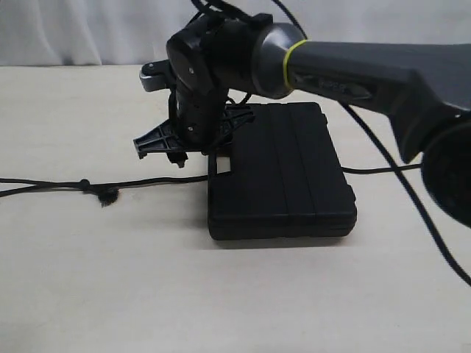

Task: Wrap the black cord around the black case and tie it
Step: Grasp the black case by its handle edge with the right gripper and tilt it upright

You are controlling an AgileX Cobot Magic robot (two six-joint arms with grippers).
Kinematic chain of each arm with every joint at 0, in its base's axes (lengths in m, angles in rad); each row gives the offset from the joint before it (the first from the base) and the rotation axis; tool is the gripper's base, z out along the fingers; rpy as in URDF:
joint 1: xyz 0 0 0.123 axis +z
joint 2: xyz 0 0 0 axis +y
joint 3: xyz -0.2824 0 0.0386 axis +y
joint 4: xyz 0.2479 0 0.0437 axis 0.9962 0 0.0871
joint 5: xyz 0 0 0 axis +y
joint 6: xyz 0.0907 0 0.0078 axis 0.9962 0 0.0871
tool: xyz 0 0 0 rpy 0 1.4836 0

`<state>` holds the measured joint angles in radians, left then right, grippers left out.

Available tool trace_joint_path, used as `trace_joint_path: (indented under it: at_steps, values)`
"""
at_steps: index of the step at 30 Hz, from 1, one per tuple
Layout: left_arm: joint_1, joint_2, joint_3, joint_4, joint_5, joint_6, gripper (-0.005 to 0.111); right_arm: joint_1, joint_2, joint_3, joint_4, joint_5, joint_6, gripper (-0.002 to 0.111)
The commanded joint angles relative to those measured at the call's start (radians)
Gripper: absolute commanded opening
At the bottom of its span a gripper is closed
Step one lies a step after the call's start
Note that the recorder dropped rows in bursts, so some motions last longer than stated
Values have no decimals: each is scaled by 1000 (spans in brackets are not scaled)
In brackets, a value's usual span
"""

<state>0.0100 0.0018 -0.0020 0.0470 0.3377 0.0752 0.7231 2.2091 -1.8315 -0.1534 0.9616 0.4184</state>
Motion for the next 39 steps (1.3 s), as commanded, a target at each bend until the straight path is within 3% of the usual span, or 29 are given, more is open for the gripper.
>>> trace_joint_path:
  at_steps: [1, 10, 29, 39]
  values:
    - [0, -2, 2, -4, -10, -1, 0, 1, 54, -36, -91, 56, 53, 50]
    - [0, -2, 2, -4, -10, -1, 0, -1, 103, -39, -192, 35, 109, 46]
    - [0, -2, 2, -8, -10, -1, 0, -1, 156, -39, -203, -34, 113, 45]
    - [0, -2, 2, -8, -10, -1, 0, -1, 151, -39, -203, -27, 113, 8]
